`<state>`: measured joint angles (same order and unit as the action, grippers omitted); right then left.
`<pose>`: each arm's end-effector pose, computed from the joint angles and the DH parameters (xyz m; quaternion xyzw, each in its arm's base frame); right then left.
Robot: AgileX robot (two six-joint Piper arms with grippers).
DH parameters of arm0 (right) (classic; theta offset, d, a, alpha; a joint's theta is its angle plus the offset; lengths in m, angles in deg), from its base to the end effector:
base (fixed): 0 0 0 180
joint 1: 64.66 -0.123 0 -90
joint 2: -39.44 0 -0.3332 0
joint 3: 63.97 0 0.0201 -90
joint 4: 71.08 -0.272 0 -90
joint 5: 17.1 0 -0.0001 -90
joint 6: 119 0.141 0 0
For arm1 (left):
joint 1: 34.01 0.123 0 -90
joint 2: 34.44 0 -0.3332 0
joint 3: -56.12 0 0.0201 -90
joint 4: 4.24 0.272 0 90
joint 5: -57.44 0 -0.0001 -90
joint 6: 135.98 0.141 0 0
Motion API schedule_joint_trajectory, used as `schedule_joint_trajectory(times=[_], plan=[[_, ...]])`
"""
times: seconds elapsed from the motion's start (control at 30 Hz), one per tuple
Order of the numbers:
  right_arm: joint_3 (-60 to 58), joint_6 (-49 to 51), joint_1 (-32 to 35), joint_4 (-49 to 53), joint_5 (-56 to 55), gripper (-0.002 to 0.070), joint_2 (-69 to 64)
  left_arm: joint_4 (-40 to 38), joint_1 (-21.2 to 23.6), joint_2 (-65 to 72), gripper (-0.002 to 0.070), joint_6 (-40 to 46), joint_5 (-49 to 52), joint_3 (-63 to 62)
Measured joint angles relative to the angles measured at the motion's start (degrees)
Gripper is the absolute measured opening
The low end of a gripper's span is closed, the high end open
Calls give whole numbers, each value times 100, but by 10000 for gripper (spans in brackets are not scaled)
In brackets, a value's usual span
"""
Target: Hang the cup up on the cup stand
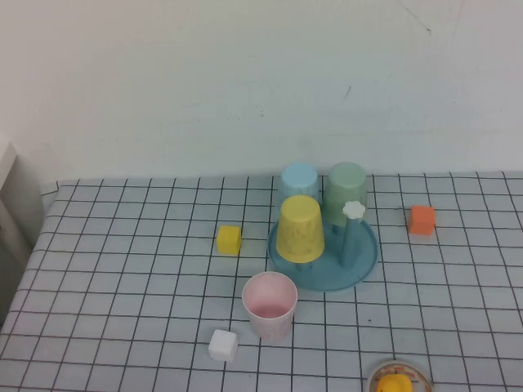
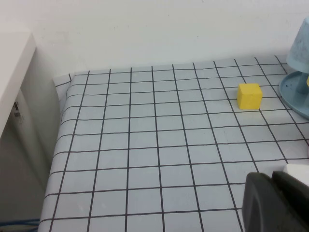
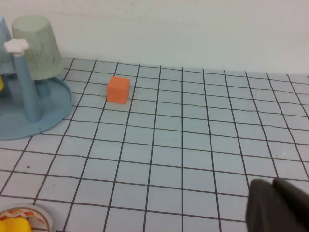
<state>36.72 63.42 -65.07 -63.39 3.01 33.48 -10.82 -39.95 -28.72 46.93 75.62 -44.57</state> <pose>0.0739 -0.0060 0.1630 -0.0222 0.7941 -0.0416 0.6060 0.0740 -0.0128 0.1678 0.0289 0.7826 -0.0643 0.6186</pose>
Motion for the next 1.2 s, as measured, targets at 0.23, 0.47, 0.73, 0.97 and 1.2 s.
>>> schedule_joint_trajectory(times=[0.23,0.47,0.73,0.97,1.2], plan=[[0,0,0,0,0,-1,0,36,0,0,-1,0,0,0],[0,0,0,41,0,-1,0,80,0,0,-1,-17,0,0],[0,0,0,44,0,-1,0,87,0,0,-1,-18,0,0],[0,0,0,44,0,-1,0,106,0,0,-1,-18,-55,0],[0,0,0,84,-18,-1,0,142,0,0,-1,-18,-268,11]])
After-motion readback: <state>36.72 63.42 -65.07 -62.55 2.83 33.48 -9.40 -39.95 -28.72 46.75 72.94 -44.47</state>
